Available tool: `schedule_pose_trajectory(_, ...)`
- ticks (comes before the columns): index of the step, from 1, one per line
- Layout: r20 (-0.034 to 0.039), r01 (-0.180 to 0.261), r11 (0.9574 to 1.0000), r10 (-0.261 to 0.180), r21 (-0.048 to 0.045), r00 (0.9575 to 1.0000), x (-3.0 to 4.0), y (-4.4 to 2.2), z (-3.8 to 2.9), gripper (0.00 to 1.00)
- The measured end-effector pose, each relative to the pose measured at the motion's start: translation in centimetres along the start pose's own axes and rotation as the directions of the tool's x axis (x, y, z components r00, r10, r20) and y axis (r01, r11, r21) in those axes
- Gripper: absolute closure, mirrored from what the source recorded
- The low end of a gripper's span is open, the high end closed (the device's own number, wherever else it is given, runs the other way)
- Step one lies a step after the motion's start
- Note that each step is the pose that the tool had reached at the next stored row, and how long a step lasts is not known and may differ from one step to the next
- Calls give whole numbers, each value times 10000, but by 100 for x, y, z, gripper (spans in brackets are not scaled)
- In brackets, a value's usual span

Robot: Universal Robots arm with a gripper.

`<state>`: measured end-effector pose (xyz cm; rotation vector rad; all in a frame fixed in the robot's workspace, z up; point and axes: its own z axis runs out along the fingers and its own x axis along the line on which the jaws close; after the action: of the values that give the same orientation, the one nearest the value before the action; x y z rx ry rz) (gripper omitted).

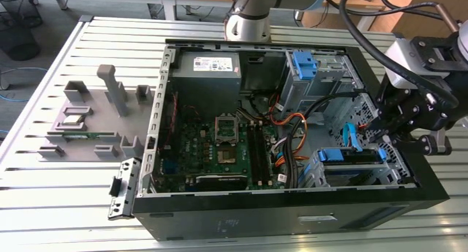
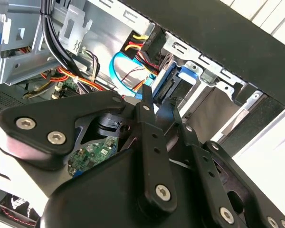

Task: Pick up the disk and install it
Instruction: 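Insert the second disk wire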

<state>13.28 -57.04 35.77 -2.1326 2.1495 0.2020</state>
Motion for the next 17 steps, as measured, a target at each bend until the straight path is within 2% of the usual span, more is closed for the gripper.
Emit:
schedule_pose_trajectory(9, 20, 0, 10000, 0, 0, 10000, -28, -31, 4, 71)
schedule_pose_trajectory(17, 23, 1, 10000, -1, 0, 10000, -102, -58, 17, 71)
